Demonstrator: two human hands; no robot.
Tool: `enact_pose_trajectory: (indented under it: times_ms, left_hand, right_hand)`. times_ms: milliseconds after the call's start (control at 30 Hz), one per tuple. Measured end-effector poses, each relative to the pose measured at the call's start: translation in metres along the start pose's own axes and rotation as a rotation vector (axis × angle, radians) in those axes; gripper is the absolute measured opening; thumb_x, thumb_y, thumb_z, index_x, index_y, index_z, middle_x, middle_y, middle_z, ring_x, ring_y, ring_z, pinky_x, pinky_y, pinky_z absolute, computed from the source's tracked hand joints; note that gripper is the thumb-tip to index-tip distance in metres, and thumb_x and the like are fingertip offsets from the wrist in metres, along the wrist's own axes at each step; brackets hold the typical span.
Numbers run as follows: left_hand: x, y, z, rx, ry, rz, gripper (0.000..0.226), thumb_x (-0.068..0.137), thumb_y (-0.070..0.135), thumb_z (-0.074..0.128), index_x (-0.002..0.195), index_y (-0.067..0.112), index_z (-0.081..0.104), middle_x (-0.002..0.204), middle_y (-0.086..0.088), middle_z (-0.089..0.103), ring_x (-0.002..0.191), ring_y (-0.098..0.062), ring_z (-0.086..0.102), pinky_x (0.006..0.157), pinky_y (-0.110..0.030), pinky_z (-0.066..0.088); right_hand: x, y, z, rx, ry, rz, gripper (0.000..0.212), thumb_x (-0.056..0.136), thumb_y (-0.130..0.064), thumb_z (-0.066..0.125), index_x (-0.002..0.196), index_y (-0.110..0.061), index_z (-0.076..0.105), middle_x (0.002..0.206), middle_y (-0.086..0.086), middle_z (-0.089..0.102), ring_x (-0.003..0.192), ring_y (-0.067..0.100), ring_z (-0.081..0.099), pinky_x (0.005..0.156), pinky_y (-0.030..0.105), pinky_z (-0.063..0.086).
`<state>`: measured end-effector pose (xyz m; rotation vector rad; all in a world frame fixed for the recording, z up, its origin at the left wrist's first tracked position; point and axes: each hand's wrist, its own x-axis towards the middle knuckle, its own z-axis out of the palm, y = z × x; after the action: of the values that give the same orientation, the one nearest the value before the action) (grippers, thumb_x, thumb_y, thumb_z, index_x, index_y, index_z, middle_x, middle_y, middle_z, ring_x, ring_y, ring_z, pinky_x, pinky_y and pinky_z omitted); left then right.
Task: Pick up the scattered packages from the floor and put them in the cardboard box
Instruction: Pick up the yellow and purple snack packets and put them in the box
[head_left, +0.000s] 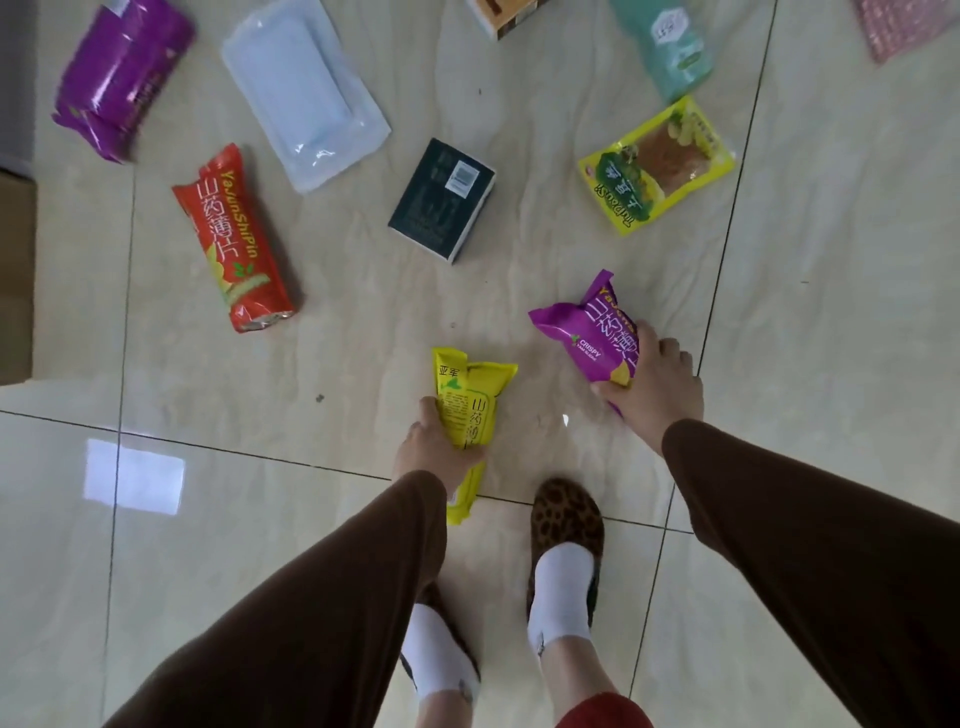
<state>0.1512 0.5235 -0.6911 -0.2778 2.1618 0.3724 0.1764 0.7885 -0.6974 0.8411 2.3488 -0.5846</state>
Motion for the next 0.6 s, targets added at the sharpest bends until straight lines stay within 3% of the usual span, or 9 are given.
enact_pose_trajectory:
  times_ms: [133, 267, 467, 600]
  left_hand:
    - [0.006, 0.01, -0.017, 0.035, 0.024, 0.07, 0.077, 0.072, 0.051, 0.074, 0.129, 0.026, 0.03, 0.1, -0.012, 0.068, 0.095, -0.039, 0.064, 0.077, -0.043, 0.053]
    - [0.003, 0.041, -0.049, -0.027, 0.084, 0.158, 0.08, 0.07, 0.055, 0.072, 0.133, 0.033, 0.027, 0.101, -0.008, 0.066, 0.096, -0.037, 0.061, 0.082, -0.047, 0.053]
    - [0.011, 0.106, -0.109, -0.109, 0.2, 0.164, 0.072, 0.069, 0.054, 0.08, 0.119, 0.016, 0.046, 0.102, -0.008, 0.06, 0.101, -0.034, 0.059, 0.084, -0.043, 0.05]
    - [0.045, 0.137, -0.136, -0.025, 0.307, 0.284, 0.069, 0.07, 0.062, 0.076, 0.114, 0.013, 0.055, 0.121, -0.01, 0.056, 0.115, -0.032, 0.05, 0.096, -0.042, 0.044]
  right_hand:
    - [0.007, -0.005, -0.015, 0.023, -0.058, 0.023, 0.073, 0.08, -0.048, 0.077, 0.136, -0.024, 0.037, 0.119, 0.012, 0.059, 0.112, 0.037, 0.057, 0.094, 0.047, 0.046]
    - [0.013, -0.019, -0.047, 0.097, -0.004, 0.021, 0.073, 0.081, -0.048, 0.077, 0.137, -0.024, 0.036, 0.122, 0.009, 0.06, 0.113, 0.035, 0.058, 0.096, 0.048, 0.046]
    - [0.05, -0.048, -0.109, 0.141, 0.053, 0.009, 0.082, 0.08, -0.042, 0.078, 0.144, -0.016, 0.034, 0.129, 0.011, 0.058, 0.122, 0.036, 0.054, 0.101, 0.05, 0.043]
    - [0.098, -0.067, -0.136, 0.006, 0.05, -0.09, 0.074, 0.077, -0.041, 0.079, 0.135, -0.01, 0.045, 0.13, 0.015, 0.055, 0.122, 0.038, 0.049, 0.096, 0.048, 0.045]
